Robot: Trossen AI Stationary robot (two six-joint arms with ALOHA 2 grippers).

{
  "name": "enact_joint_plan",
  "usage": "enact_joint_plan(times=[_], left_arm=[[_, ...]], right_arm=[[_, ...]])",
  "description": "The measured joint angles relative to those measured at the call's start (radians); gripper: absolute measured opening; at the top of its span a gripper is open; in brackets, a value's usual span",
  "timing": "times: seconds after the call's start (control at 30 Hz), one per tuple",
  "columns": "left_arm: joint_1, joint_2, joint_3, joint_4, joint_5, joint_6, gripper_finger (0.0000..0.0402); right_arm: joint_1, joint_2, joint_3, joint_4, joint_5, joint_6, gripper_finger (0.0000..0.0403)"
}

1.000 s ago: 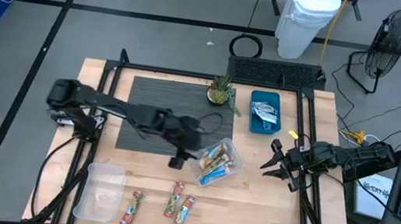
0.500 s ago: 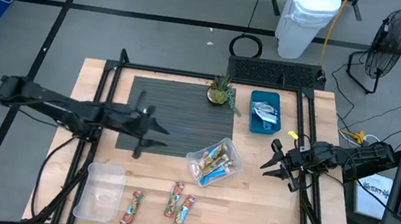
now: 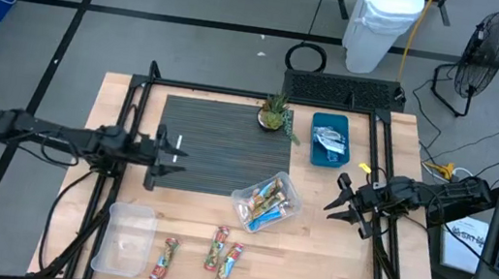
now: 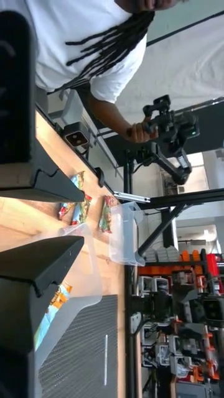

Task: Pick and place Granola Bars by type
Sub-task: Put the right red granola bar into the bottom transparent bin

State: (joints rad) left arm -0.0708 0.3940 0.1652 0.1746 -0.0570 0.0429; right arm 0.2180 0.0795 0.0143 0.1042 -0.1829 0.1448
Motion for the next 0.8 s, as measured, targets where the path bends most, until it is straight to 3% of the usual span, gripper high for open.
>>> enact_joint_plan(times=[0.47, 0.7, 0.8], left_arm=[[0.012, -0.197, -0.041, -0.202, -0.06, -0.001, 0.0195], [0.018, -0.214, -0.042, -0.205, -0.033, -0.004, 0.0195], [0.018, -0.214, -0.083, -0.124, -0.033, 0.016, 0.0195]], right_arm=[[0.0, 0.0, 0.0, 0.18, 0.0, 0.045, 0.0089], [0.0, 0.0, 0.0, 0.226, -0.001, 0.026, 0.0089], [0.0, 0.0, 0.0, 0.232, -0.001, 0.019, 0.0089]])
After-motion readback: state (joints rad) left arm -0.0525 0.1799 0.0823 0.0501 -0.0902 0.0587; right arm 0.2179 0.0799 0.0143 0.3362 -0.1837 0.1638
